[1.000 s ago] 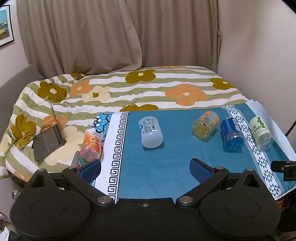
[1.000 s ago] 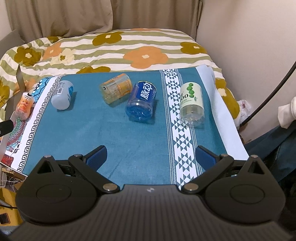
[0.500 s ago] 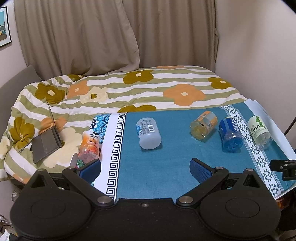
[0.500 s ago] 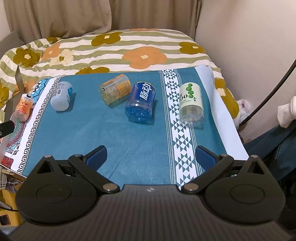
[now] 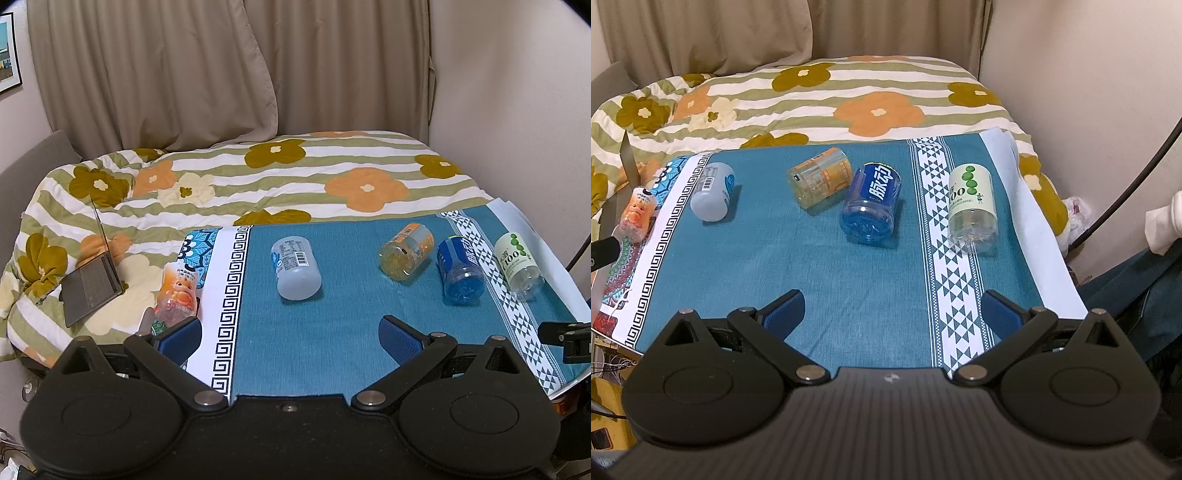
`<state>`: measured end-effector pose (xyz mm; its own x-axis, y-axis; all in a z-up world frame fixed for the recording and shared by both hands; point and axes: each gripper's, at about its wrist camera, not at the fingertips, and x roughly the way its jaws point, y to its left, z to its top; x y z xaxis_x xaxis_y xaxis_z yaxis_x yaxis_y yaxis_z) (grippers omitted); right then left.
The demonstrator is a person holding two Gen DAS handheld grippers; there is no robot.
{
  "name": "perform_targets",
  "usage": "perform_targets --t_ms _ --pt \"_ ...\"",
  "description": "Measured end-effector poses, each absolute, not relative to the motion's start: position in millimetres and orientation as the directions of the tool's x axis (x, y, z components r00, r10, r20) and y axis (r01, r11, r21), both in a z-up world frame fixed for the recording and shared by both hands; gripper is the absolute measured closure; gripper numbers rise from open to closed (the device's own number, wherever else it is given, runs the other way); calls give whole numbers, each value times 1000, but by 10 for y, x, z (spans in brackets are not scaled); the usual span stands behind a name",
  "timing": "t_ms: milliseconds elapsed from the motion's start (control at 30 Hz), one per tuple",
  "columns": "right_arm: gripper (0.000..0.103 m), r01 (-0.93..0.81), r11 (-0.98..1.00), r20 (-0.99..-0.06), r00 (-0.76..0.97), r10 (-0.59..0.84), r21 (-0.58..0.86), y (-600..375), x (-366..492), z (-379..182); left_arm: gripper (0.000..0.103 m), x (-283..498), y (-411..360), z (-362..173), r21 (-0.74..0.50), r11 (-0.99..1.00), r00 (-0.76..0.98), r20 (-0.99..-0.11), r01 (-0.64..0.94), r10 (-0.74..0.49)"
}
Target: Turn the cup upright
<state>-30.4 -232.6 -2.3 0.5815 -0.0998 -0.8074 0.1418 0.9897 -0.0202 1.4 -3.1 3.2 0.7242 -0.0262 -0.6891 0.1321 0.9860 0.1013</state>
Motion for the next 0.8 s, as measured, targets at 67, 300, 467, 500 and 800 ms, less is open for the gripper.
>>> perform_targets --t_ms 67,300,467,500,800 --pt "0 142 990 -808 581 -100 -21 -2323 -303 -24 0 15 -32 32 102 986 725 -689 132 -26" --pt "0 141 990 -807 582 -100 -21 -2327 -298 -22 0 20 -33 37 101 986 725 -689 132 -26" --pt "0 141 990 -808 581 -99 -20 -2325 -301 -21 0 29 -40 48 100 986 723 -690 133 -27" --pt "0 139 990 -808 581 -95 -16 -2325 -299 -17 0 30 -42 56 100 986 724 -689 135 -29" --pt "0 153 988 -802 592 -79 15 -2417 -297 30 0 114 -126 164 102 985 728 -685 137 -31"
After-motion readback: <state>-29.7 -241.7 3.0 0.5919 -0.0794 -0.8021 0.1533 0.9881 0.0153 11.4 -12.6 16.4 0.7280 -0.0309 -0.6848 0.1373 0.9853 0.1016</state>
